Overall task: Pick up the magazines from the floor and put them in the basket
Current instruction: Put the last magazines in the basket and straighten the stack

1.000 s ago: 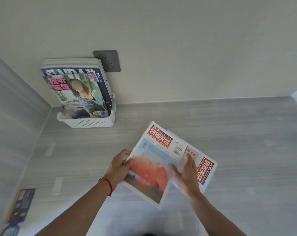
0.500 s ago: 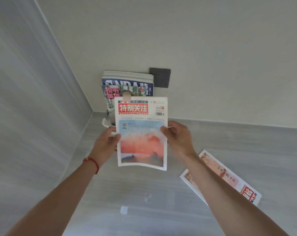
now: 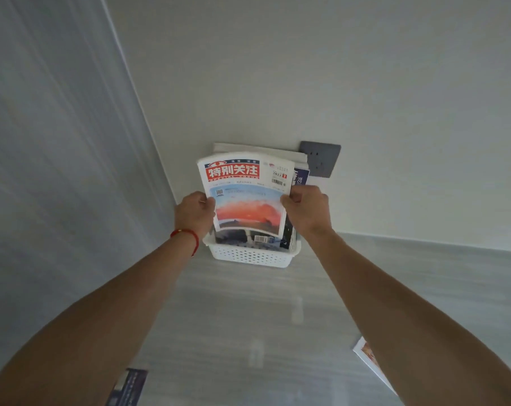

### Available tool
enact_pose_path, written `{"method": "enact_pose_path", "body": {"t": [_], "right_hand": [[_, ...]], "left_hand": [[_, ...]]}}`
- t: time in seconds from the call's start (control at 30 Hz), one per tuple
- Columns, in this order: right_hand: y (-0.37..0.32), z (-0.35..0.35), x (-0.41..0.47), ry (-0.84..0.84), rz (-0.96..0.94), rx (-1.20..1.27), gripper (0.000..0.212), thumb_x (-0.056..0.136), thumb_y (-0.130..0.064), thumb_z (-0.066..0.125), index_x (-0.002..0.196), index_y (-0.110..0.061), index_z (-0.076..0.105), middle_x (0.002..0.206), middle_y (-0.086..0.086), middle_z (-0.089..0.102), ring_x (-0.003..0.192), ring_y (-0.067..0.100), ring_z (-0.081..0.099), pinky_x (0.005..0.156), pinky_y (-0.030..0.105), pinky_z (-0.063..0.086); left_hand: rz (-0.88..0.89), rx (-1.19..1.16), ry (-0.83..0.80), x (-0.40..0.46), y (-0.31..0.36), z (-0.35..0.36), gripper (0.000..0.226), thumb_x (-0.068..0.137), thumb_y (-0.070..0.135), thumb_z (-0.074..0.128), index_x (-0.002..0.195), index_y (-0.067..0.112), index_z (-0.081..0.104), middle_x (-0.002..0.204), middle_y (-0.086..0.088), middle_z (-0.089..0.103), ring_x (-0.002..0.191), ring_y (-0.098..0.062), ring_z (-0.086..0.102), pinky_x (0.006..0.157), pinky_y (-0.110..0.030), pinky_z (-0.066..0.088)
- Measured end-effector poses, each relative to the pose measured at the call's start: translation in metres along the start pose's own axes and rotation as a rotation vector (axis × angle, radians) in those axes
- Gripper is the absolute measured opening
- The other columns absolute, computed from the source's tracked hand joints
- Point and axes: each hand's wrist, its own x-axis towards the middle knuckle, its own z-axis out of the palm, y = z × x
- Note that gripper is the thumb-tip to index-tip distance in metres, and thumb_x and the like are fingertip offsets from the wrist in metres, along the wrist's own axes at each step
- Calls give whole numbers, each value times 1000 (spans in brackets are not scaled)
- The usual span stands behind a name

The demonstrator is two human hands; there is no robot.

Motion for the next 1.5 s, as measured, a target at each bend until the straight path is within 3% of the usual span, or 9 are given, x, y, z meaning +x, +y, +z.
{"method": "enact_pose_path", "body": {"t": [0.13, 0.3, 0.67, 0.8, 0.93, 1.03, 1.2, 1.33, 1.5], "right_hand": [[25, 31, -7, -4, 175, 52, 25, 89, -9, 58, 95, -17, 81, 105, 3, 79, 72, 18, 69, 53, 14, 51], [38, 47, -1, 61, 211, 72, 21, 90, -8, 62, 90, -16, 82, 103, 2, 79, 62, 1, 59, 44, 6, 40], [52, 43, 5, 49, 370, 349, 28, 86, -6, 64, 104, -22, 77, 106, -8, 78, 90, 14, 69, 70, 23, 54], [66, 25, -27, -32, 305, 304, 20, 82, -6, 58, 95, -12, 72, 80, -11, 73, 80, 18, 68, 65, 38, 55], [121, -8, -97, 18, 221, 231, 28, 88, 0, 61, 100, -22, 75, 96, -7, 76, 90, 12, 72, 79, 21, 58], [181, -44, -154, 8, 290, 37, 27, 91, -5, 60, 108, -23, 71, 112, -5, 71, 101, 14, 68, 83, 25, 52], [279, -102, -223, -181, 452, -654, 69, 95, -52, 56, 150, -16, 34, 157, 13, 32, 147, 34, 26, 117, 53, 30], [314, -115, -252, -322, 491, -589, 107, 89, -79, 36, 158, -15, -17, 168, 12, -15, 155, 33, -10, 122, 60, 7], [326, -121, -258, -521, 199, -652, 119, 87, -77, 45, 154, -13, -29, 159, 16, -39, 149, 40, -29, 119, 66, -8]], "left_hand": [[-66, 69, -80, 6, -28, 17, 34, 104, 28, 46, 98, 2, 67, 98, -15, 76, 91, -31, 73, 75, -36, 58], [-98, -5, -120, 12, -45, 34, 30, 104, 28, 49, 107, 3, 65, 108, -14, 74, 96, -31, 73, 87, -46, 61], [-96, -95, -410, 22, -53, 33, 40, 90, 13, 64, 127, 28, 61, 132, 4, 67, 121, -24, 63, 96, -41, 57], [-195, -234, -176, -4, -53, 27, 53, 86, 13, 74, 133, 22, 51, 137, -1, 58, 128, -31, 56, 99, -49, 55], [-50, -119, 86, -61, -52, 36, 44, 86, -3, 58, 126, 15, 54, 132, -7, 58, 121, -26, 57, 93, -36, 53], [32, -54, -19, -119, -56, 60, 50, 86, -7, 53, 133, 13, 52, 133, -8, 56, 106, -22, 61, 95, -34, 50], [151, 107, -386, -212, -47, 118, 59, 85, -6, 53, 139, 17, 48, 133, -3, 53, 101, -18, 62, 94, -32, 51], [187, 191, -610, -262, -23, 161, 60, 85, -3, 51, 143, 14, 45, 142, -3, 48, 130, -23, 52, 109, -29, 41], [288, 316, -734, -295, 10, 203, 56, 88, 0, 47, 142, 14, 46, 146, -5, 48, 139, -22, 41, 110, -24, 33]]}}
